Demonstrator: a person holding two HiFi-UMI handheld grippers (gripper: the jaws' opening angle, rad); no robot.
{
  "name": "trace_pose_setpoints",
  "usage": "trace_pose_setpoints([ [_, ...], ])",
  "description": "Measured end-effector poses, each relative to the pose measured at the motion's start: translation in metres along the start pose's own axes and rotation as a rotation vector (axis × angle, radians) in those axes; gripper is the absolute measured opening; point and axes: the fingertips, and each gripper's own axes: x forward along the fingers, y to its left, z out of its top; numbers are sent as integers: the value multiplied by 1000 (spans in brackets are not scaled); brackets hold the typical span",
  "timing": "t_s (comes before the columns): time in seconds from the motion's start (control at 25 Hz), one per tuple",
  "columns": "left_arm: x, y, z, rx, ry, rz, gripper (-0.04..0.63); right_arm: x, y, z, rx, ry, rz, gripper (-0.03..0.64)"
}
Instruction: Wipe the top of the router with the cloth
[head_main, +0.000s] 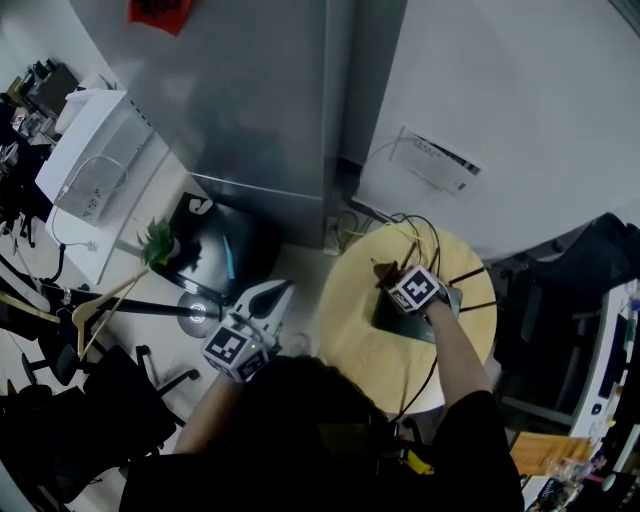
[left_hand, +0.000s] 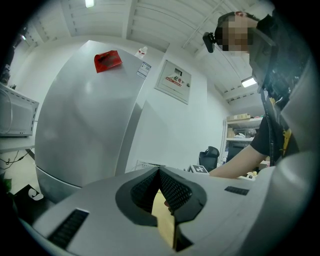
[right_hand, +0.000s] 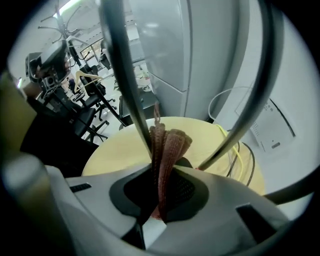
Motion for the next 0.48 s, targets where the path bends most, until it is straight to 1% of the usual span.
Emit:
trace_pose_setpoints([
  [0.16, 2, -2, -2, 1, 21, -15, -3, 1, 11, 16, -44, -49, -2, 64],
  [0.28, 5, -4, 3, 5, 15, -32, -3, 1, 14, 17, -84, -35, -26, 64],
  [0.48, 6, -9, 9, 43, 7, -64, -3, -9, 15, 11, -126, -33, -79, 64],
])
